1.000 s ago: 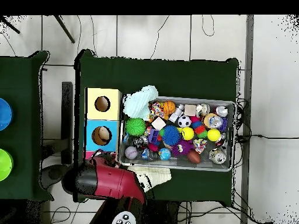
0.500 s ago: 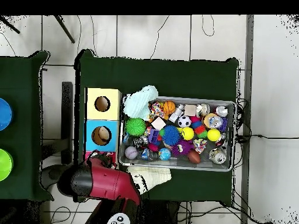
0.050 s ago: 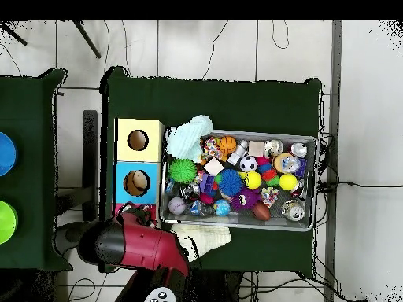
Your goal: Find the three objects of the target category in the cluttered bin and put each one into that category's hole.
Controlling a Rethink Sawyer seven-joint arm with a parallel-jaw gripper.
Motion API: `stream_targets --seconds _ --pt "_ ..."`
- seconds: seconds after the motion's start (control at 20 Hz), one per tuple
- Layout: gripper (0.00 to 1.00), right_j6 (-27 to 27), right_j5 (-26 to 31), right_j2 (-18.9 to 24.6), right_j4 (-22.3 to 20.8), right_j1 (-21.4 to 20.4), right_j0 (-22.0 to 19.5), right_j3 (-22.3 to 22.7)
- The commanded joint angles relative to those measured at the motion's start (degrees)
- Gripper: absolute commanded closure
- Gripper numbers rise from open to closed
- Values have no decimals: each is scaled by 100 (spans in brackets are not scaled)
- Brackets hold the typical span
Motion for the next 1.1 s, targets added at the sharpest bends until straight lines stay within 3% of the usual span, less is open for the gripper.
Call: stream_targets --seconds 0.05,0.2,0.25,0.8,1.1 --pt "100 1170 -446 641 227 299 49 178" --pt "100 1190 -580 636 207 286 44 224" --pt "0 1189 -593 632 208 282 37 229" --pt "0 1093 -456 667 247 287 -67 250" --pt "0 1005 -204 607 218 90 -115 275"
